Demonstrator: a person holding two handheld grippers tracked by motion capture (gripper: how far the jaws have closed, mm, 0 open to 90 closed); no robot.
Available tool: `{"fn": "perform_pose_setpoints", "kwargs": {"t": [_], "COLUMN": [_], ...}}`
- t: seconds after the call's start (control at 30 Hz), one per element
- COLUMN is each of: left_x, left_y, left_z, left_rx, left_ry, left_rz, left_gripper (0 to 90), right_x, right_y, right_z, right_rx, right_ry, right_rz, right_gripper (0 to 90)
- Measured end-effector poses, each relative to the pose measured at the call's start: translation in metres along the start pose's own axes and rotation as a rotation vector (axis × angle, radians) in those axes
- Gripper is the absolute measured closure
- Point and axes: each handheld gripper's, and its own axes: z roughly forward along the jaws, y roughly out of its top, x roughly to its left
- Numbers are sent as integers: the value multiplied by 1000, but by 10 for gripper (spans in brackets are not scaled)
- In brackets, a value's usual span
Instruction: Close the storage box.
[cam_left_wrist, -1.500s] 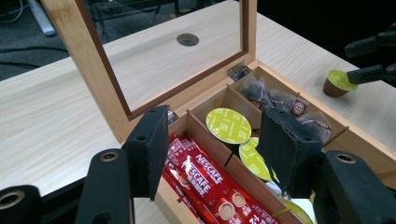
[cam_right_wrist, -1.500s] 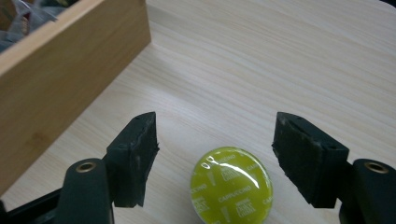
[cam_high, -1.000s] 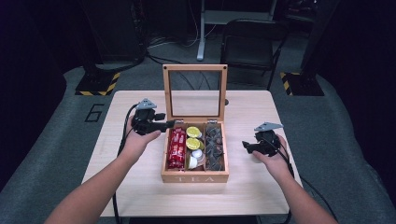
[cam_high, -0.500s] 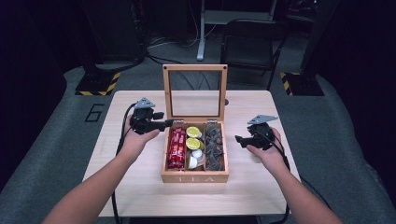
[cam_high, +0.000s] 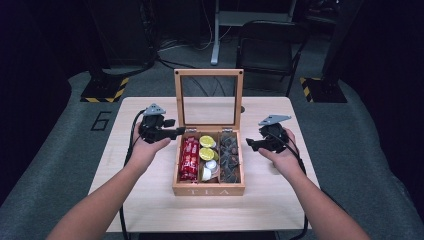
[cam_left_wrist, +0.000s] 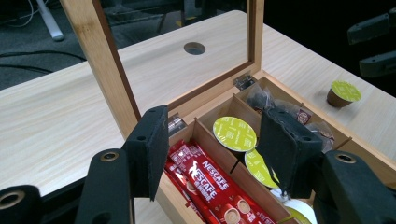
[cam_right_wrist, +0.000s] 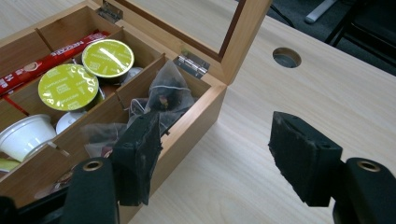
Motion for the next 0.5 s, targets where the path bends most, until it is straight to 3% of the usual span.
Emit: {"fn": "perform_pose_setpoints", "kwargs": {"t": [0.3,0.5], "left_x": [0,1], "left_y": [0,1], "left_z": [0,-2], "left_rx": [0,-5], "left_ry": [8,11], "left_rz": [6,2], "left_gripper": [431,431], "right_x": [-1,0], "right_y": [16,27], "right_z": [6,6], "right_rx": [10,-8], "right_ry": [11,12], "right_rz": [-13,3], "right_gripper": [330,327]}}
